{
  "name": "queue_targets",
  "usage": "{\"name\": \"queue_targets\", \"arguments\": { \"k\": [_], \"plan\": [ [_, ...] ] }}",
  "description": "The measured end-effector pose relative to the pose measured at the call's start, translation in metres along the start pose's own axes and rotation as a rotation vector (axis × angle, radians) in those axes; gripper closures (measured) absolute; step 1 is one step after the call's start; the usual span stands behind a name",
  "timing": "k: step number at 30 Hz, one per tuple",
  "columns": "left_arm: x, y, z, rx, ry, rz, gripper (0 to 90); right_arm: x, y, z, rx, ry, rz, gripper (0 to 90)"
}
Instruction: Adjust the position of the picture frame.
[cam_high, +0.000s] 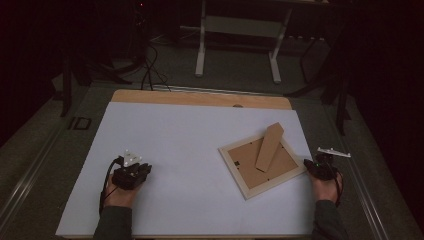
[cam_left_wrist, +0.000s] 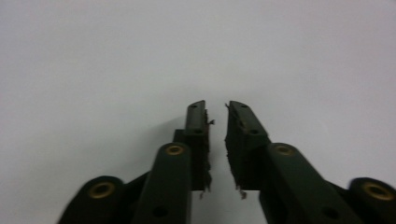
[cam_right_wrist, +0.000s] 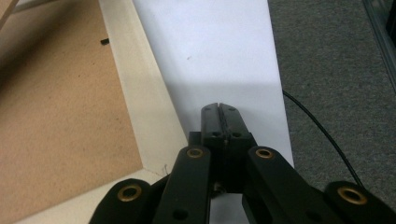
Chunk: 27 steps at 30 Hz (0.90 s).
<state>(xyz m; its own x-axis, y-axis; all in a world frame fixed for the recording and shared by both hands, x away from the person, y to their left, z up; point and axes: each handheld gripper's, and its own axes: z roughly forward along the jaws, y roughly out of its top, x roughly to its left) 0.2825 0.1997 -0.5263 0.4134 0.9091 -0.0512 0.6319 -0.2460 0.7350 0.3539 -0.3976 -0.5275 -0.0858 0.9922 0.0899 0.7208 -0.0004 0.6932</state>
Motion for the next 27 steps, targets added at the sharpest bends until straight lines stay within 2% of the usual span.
{"name": "queue_targets", "arguments": {
  "k": [2, 6, 9, 18, 23, 27],
  "plan": [
    [-0.002, 0.001, 0.001, 0.004, -0.012, 0.006, 88.7, 0.0, -0.004, -0.004, -0.003, 0.017, 0.002, 90.0],
    [-0.006, 0.002, 0.0, -0.01, -0.068, -0.015, 89.8, 0.002, -0.007, -0.006, 0.005, 0.039, -0.005, 90.0],
    [-0.01, 0.003, 0.001, -0.012, -0.093, -0.007, 89.8, 0.006, -0.008, -0.008, 0.011, 0.052, -0.022, 90.0],
    [-0.017, 0.005, 0.004, -0.005, -0.089, 0.002, 89.8, 0.016, -0.009, -0.007, 0.016, 0.078, -0.044, 90.0],
    [-0.021, 0.005, 0.005, -0.004, -0.104, 0.015, 89.6, 0.021, -0.012, -0.008, 0.01, 0.098, -0.043, 90.0],
    [-0.024, 0.006, 0.005, -0.005, -0.126, 0.021, 89.6, 0.028, -0.014, -0.009, 0.011, 0.114, -0.063, 90.0]
  ]
}}
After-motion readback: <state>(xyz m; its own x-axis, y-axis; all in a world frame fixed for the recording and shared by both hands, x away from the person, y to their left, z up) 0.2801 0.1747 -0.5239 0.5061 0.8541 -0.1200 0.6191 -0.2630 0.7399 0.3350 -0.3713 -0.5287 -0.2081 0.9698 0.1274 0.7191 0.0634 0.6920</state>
